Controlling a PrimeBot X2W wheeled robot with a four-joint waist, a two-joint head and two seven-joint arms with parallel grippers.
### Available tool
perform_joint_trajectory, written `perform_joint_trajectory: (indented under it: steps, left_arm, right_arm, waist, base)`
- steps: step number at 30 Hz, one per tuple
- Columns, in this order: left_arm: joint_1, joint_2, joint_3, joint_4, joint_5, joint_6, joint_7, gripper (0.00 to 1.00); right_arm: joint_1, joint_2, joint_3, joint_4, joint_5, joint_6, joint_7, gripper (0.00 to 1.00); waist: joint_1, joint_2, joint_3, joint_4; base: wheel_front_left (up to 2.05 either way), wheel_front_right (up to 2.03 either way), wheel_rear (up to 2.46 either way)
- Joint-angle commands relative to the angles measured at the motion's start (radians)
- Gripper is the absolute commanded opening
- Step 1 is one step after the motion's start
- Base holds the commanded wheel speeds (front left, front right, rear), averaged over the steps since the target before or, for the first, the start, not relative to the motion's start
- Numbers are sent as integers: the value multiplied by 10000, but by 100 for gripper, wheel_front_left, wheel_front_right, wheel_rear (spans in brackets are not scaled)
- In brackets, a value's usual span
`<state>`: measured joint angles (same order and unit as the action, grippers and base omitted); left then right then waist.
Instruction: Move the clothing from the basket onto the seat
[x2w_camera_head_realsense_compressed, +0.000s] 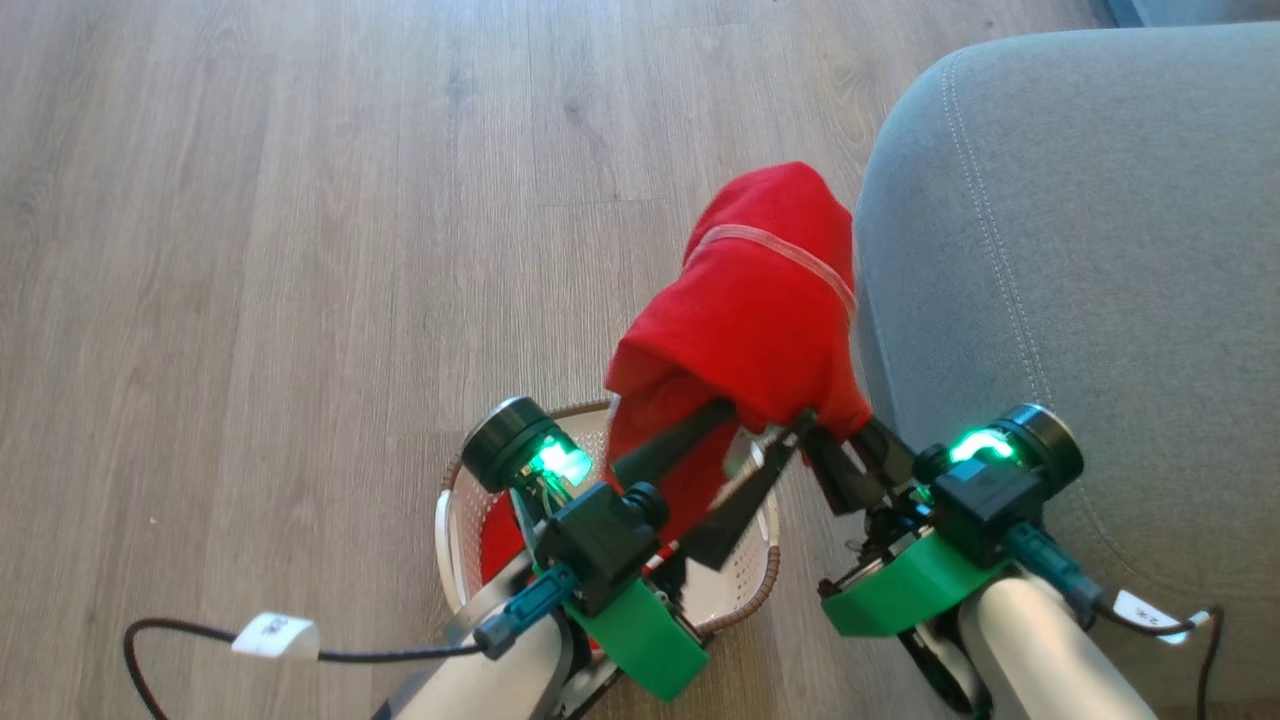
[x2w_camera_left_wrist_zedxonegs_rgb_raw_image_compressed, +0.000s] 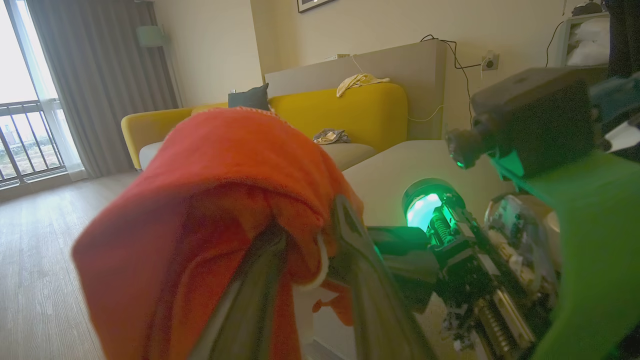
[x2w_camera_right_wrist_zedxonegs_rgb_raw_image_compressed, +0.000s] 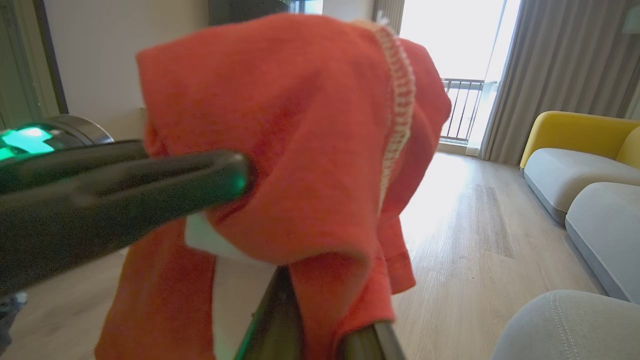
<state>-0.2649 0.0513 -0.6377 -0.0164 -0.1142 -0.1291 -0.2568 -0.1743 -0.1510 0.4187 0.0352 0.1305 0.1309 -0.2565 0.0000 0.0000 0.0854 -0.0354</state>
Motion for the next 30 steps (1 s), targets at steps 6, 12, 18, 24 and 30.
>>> perform_joint_trajectory:
  steps: [6,12,18,24,30]
  left_arm:
    - [-371,-11,450,-370,-9,27,-49,100]
    - [-336,-11,590,-348,82,59,-49,100]
    - [-259,-11,747,-228,235,72,-49,100]
    - [-131,-11,926,9,477,82,-49,100]
    - [51,-11,1018,289,723,80,-49,100]
  right_arm:
    - [-148,321,-355,-685,241,-2,-53,0]
    - [-72,507,-927,-1048,293,-2,-53,0]
    - [-55,605,-1404,-1333,303,-2,-53,0]
    - [-34,663,-1930,-1598,319,-2,-53,0]
    - [59,680,-2324,-1685,365,-2,-53,0]
  waist:
    - [0,0,-22,14]
    - [0,0,-59,-1]
    - [0,0,-61,-25]
    - [0,0,-70,-42]
    - [0,0,-122,-55]
  base:
    - [0,0,0]
    - [0,0,0]
    - [0,0,0]
    - [0,0,0]
    - [0,0,0]
